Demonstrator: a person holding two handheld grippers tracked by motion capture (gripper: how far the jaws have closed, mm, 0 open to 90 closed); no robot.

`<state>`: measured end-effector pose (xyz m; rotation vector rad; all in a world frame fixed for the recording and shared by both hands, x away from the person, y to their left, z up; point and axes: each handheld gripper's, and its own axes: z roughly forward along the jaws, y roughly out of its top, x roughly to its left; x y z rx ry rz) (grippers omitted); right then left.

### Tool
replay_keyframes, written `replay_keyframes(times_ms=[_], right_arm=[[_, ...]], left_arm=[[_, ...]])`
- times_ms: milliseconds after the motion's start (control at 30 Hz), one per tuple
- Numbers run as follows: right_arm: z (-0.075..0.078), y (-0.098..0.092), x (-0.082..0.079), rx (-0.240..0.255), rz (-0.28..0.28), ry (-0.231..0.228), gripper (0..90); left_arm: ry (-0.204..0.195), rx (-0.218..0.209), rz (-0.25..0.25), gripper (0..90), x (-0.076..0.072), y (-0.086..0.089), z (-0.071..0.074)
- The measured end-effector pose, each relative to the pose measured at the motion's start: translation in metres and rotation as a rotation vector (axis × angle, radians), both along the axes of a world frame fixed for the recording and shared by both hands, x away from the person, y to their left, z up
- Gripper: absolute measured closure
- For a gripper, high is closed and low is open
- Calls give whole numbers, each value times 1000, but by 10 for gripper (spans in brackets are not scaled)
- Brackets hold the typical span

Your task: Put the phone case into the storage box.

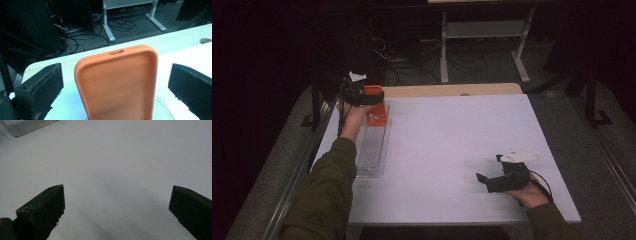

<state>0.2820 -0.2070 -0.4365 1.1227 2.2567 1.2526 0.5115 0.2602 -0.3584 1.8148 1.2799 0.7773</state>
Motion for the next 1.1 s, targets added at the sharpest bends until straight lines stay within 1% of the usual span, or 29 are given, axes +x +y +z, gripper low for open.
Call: replay_keyframes(times_ms=[33, 67, 200, 233, 300, 400, 500, 533, 600, 700, 767, 867, 900, 1033, 1067, 1100], right_arm=[[0, 0, 0, 0, 1, -2, 0], [0, 0, -1, 3, -2, -1, 0], [1, 1, -2, 1, -2, -2, 0], [1, 1, -2, 1, -2, -3, 0], [1, 1, -1, -2, 3, -8, 0], [1, 2, -1, 0, 1, -3, 0], [1, 3, 0, 0, 5, -5, 0], [1, 3, 0, 0, 6, -4, 0], [1, 3, 0, -1, 6, -3, 0], [1, 2, 0, 1, 6, -3, 0], [1, 2, 0, 2, 3, -4, 0], [2, 2, -1, 4, 1, -2, 0], [2, 1, 0, 5, 4, -2, 0], [4, 1, 0, 18, 7, -1, 0], [5, 1, 0, 20, 5, 4, 0], [5, 1, 0, 20, 5, 4, 0]], left_arm=[[-1, 1, -10, 0, -1, 0, 1], [7, 6, -19, 0, -3, 1, 2], [21, 8, -44, 0, -11, 4, 1], [24, -2, -51, 0, -12, 4, 0], [24, -6, -63, 0, -16, 6, -1], [43, -12, -82, 0, -19, 7, -2], [49, -16, -102, 0, -25, 9, -3], [45, -18, -108, 0, -26, 9, -3], [51, -7, -122, 0, -29, 11, -3], [57, -26, -128, 0, -34, 13, -2], [65, -22, -141, 0, -37, 15, -2], [78, -30, -164, 0, -42, 16, -2], [82, -26, -178, 0, -44, 16, -1], [93, -24, -208, 0, -51, 16, 0], [90, -27, -216, 0, -53, 16, 0], [101, -31, -223, 0, -55, 16, 0]])
